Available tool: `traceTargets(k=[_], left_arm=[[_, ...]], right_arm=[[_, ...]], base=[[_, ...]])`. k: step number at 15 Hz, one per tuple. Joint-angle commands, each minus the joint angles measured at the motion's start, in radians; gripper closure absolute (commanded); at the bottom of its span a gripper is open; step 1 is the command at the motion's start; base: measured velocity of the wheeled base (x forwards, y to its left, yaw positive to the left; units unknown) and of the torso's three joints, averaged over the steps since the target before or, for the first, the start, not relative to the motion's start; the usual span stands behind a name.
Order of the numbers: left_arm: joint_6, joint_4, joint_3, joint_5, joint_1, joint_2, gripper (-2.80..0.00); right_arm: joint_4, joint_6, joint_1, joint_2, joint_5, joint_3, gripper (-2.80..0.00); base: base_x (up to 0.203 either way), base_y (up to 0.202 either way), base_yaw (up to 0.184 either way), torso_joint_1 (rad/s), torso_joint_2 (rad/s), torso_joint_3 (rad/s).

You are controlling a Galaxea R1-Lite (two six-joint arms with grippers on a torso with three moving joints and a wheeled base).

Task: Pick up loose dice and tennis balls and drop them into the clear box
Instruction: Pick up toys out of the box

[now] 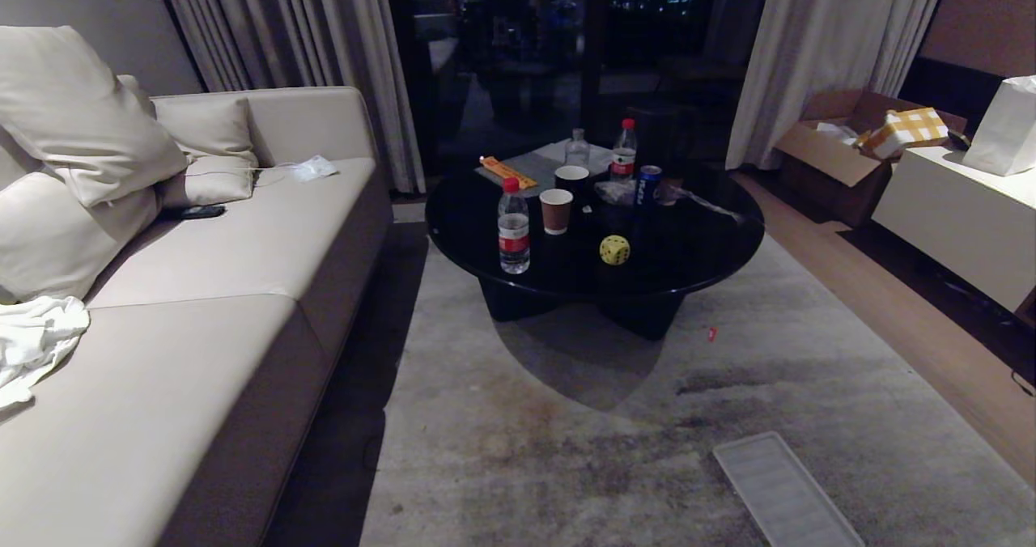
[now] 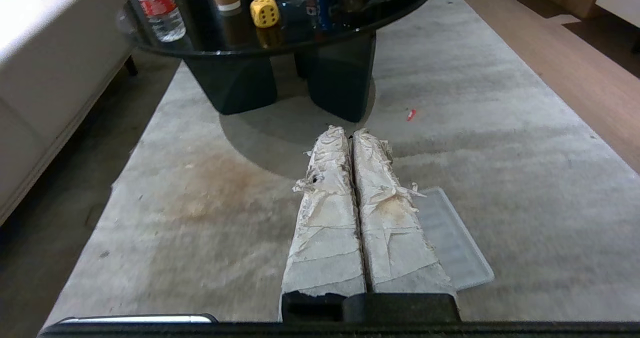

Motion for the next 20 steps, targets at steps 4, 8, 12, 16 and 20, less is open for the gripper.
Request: traceTargets(k=[4, 8, 12, 16, 20], left_arm=[[-0.002, 0.000, 0.002, 0.001, 0.000, 0.002, 0.00], [-0.002, 0.000, 0.002, 0.001, 0.000, 0.002, 0.00], [-0.002, 0.000, 0.002, 0.001, 0.000, 0.002, 0.00], [-0.002, 0.000, 0.002, 0.001, 0.000, 0.002, 0.00], [0.000, 0.000, 0.002, 0.001, 0.000, 0.002, 0.00]], right_arm=[[-0.001, 0.000, 0.000, 0.002, -0.001, 0.011, 0.00], [-0.001, 0.000, 0.000, 0.002, -0.001, 0.011, 0.00], [-0.001, 0.000, 0.000, 0.002, -0.001, 0.011, 0.00], [-0.001, 0.000, 0.000, 0.002, 0.000, 0.011, 0.00], [-0.001, 0.000, 0.000, 0.002, -0.001, 0.011, 0.00]], base=[[0.185, 0.000, 0.000, 0.001, 0.00, 0.003], [0.183, 0.000, 0.000, 0.000, 0.00, 0.002], [0.181, 0.000, -0.001, 0.002, 0.00, 0.002], [0.182, 0.000, 0.000, 0.001, 0.00, 0.004], [0.182, 0.000, 0.000, 0.000, 0.00, 0.005]])
